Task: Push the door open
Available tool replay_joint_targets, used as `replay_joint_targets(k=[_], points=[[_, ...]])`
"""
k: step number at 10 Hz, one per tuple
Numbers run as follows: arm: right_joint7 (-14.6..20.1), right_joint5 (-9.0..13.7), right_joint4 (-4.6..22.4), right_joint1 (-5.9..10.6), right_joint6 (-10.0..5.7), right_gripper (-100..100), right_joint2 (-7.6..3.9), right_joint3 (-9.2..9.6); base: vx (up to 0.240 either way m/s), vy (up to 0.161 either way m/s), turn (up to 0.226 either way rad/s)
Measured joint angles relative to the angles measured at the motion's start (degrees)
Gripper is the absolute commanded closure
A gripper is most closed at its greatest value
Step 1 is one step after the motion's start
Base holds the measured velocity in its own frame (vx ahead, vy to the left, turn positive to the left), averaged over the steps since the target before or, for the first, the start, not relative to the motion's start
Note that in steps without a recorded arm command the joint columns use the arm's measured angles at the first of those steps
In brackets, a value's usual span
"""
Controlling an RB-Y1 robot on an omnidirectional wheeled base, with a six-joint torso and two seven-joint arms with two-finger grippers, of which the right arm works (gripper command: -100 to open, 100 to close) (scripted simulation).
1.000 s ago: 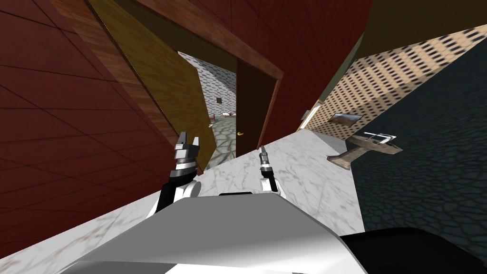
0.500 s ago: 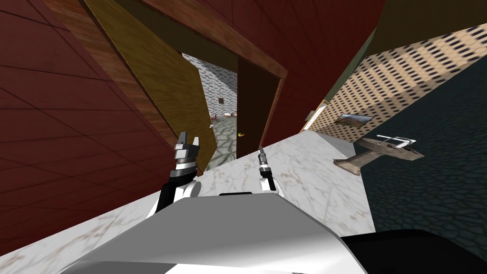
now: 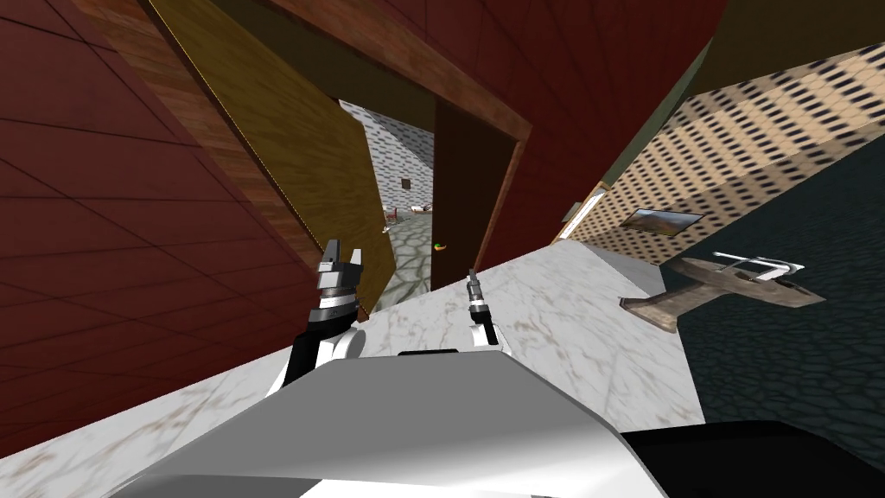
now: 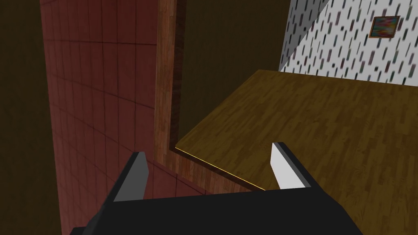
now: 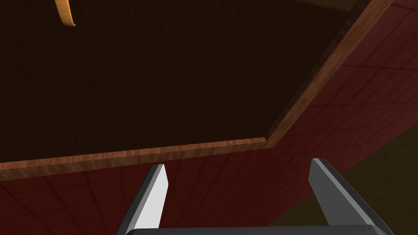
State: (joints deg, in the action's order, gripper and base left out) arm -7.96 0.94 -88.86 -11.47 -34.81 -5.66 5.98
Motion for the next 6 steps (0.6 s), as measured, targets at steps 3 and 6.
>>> replay_joint_targets(k=[3,6], points=[[0.0,0.8,3.9,1.69,-0.75,-100,-0.13,0.37,0.089,-0.047,0.067],[-0.2,1.4,7.1,2.73,-1.41,-100,-0.06,0.94,0.086,-0.042,0.074]])
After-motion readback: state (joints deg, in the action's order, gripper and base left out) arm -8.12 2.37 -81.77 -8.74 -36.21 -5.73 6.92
